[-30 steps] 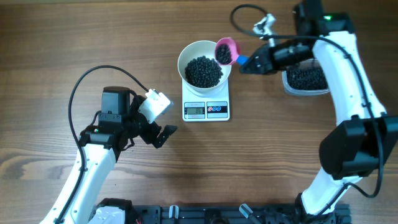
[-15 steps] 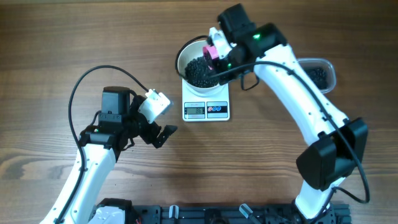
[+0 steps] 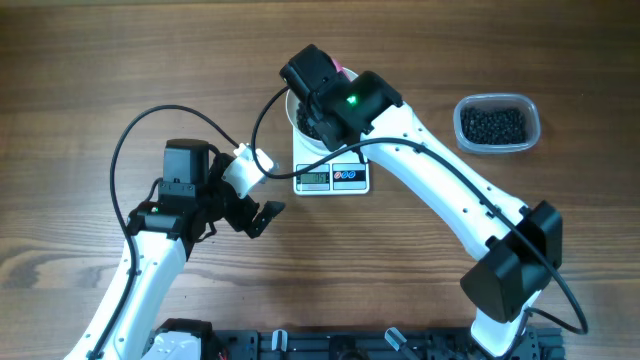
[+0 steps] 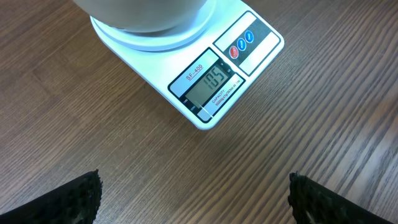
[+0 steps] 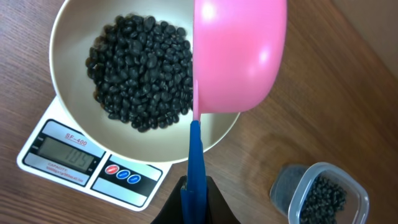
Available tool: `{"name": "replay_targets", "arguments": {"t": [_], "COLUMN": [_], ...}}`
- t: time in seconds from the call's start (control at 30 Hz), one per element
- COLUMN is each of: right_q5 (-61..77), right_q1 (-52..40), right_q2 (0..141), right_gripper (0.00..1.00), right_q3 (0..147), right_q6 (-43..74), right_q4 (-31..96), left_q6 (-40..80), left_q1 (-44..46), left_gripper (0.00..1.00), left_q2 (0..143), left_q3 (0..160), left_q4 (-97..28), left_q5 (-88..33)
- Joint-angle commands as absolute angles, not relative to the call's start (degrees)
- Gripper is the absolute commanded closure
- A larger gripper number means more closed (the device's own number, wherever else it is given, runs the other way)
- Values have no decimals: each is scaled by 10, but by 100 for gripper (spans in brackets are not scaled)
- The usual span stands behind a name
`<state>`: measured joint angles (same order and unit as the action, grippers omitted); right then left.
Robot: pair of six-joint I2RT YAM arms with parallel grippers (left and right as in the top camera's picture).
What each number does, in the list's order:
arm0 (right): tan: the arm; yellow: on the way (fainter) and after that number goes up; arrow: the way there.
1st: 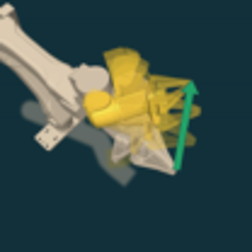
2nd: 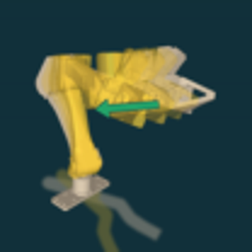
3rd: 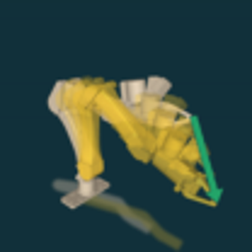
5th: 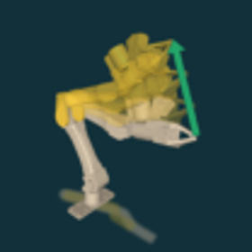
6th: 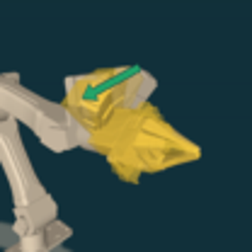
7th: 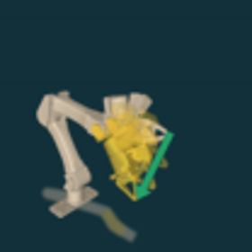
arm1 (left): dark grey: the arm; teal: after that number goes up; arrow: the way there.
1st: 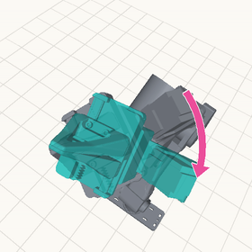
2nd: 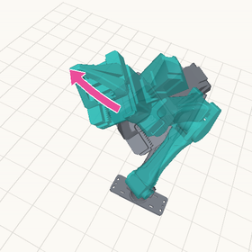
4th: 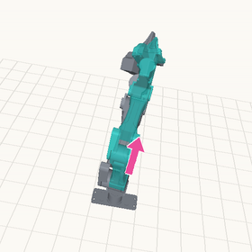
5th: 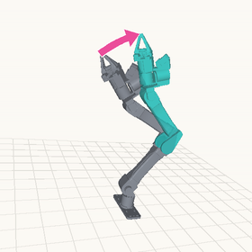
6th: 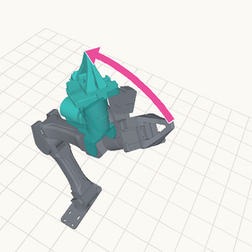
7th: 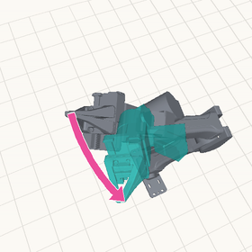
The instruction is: Scoop item into bowl and weigh 150g on scale
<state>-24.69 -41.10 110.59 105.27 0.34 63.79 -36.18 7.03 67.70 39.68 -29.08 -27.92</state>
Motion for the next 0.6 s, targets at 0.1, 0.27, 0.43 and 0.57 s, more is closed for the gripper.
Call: {"name": "replay_targets", "arguments": {"t": [0.1,0.27,0.43,0.57], "right_q5": [-150,-58,0,12], "right_q1": [-378,-300,-160,-42], "right_q2": [1110,1066,967,884], "right_gripper": [96,96,95,96], "right_q3": [1070,1070,1070,1070], "right_q6": [-30,-21,52,94], "right_q4": [641,656,692,730], "left_q6": [-372,-372,-373,-373], "left_q1": [74,74,74,74], "left_gripper": [0,0,0,0], "left_q2": [672,672,672,672], "left_q3": [391,391,391,391], "left_q4": [-289,-289,-289,-289], "left_q5": [-290,-290,-290,-290]}}
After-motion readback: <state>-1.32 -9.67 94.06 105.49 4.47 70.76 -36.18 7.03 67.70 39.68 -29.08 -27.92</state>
